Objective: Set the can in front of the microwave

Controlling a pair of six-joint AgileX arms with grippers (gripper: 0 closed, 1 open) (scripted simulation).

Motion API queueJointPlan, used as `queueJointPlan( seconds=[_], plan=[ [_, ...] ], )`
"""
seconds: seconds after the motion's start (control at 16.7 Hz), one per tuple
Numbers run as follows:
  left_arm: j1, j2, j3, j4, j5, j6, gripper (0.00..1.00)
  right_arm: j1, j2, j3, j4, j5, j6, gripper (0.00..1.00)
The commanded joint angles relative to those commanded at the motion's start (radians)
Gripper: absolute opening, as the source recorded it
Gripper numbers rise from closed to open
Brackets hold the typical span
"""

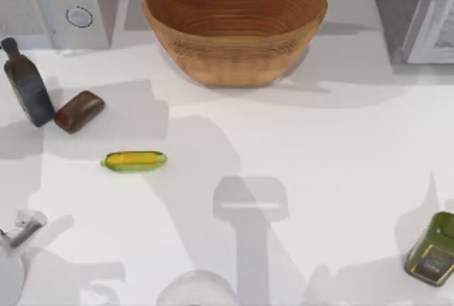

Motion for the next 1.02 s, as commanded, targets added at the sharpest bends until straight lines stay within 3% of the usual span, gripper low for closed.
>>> queueJointPlan(
  seconds=[0.18, 0.96, 1.02],
  plan=[
    [0.0, 0.0, 0.0, 0.0, 0.0, 0.0, 0.0, 0.0, 0.0, 0.0, 0.0, 0.0, 0.0, 1.0],
    [0.0, 0.0, 0.0, 0.0, 0.0, 0.0, 0.98, 0.0, 0.0, 0.0, 0.0, 0.0, 0.0, 1.0],
    [0.0, 0.0, 0.0, 0.0, 0.0, 0.0, 1.0, 0.0, 0.0, 0.0, 0.0, 0.0, 0.0, 1.0]
  ],
)
